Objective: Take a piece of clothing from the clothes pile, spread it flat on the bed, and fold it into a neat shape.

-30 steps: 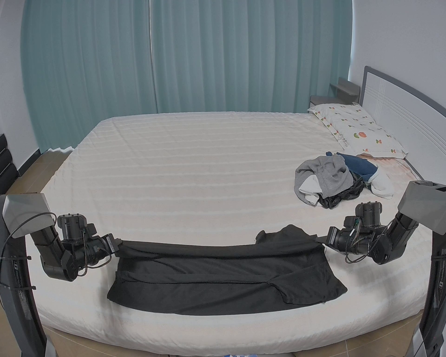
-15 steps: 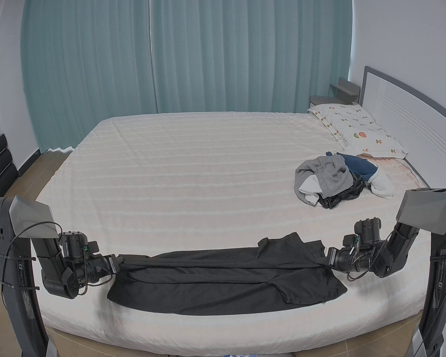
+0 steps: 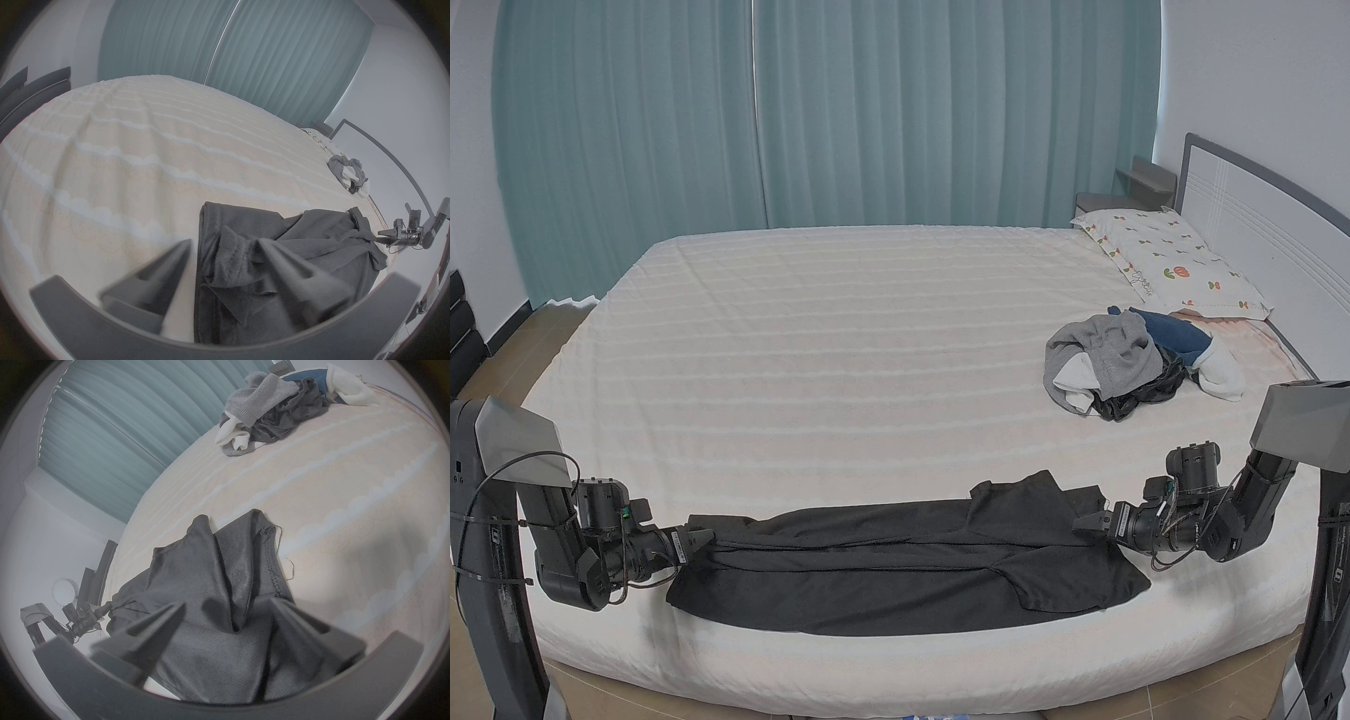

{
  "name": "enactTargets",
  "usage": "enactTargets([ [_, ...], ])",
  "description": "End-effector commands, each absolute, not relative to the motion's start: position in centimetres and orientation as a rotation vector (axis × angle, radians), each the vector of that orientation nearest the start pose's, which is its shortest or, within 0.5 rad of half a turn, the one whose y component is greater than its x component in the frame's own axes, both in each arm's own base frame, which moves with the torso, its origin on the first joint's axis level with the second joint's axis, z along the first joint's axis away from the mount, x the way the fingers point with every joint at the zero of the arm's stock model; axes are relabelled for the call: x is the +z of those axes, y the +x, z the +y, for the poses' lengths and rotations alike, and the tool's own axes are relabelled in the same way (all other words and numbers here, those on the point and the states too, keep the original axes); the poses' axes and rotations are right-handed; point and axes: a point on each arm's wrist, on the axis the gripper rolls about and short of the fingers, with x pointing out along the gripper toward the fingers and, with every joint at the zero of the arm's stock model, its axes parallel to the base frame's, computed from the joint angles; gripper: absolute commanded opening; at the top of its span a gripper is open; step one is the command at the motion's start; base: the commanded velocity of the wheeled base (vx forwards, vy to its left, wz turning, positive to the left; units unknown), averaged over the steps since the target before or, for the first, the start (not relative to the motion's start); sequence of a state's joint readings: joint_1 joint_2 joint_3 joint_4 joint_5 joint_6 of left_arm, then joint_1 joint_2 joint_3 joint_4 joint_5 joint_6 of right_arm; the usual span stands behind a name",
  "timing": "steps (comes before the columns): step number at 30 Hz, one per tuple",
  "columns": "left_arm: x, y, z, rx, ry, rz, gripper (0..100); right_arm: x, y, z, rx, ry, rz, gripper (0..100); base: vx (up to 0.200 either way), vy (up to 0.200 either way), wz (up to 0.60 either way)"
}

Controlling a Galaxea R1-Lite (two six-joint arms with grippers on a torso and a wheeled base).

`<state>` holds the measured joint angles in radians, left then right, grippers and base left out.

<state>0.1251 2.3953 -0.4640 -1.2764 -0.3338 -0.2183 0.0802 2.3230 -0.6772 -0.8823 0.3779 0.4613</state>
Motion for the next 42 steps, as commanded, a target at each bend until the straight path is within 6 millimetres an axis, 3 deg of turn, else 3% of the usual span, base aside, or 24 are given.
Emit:
enactTargets([
  [1,-4.7,30.9,3.4,-0.122,-0.368,0.652,100,-1.9,34.2,3.3,0.24,0.59,0.815,100,0.0,0.0,0.0],
  [6,-3.1,30.9,3.7,-0.095,-0.436,0.609,100,-0.1,35.0,2.7,0.223,0.721,0.763,100,0.0,0.0,0.0],
  [9,-1.9,31.5,3.8,-0.075,-0.529,0.565,100,0.0,35.5,2.5,0.203,0.775,0.757,100,0.0,0.0,0.0],
  [12,-0.8,32.3,3.7,-0.069,-0.598,0.527,100,0.0,36.1,2.3,0.191,0.807,0.746,100,0.0,0.0,0.0],
  [13,-0.1,33.8,3.2,-0.066,-0.682,0.518,100,-0.4,36.9,2.2,0.158,0.857,0.745,100,0.0,0.0,0.0],
  [18,-0.1,35.9,2.2,-0.031,-0.737,0.629,100,-0.4,37.4,2.0,0.145,0.902,0.737,100,0.0,0.0,0.0],
  [20,0.2,38.2,1.5,0.046,-0.748,0.697,100,-1.2,37.8,2.1,0.135,0.921,0.747,100,0.0,0.0,0.0],
  [26,-0.7,40.0,0.7,0.113,-0.75,0.822,100,-1.7,38.2,1.7,0.126,0.932,0.747,100,0.0,0.0,0.0],
  [42,-2.3,39.3,0.4,0.183,-0.667,0.858,100,-2.0,38.0,1.7,0.115,0.932,0.754,100,0.0,0.0,0.0],
])
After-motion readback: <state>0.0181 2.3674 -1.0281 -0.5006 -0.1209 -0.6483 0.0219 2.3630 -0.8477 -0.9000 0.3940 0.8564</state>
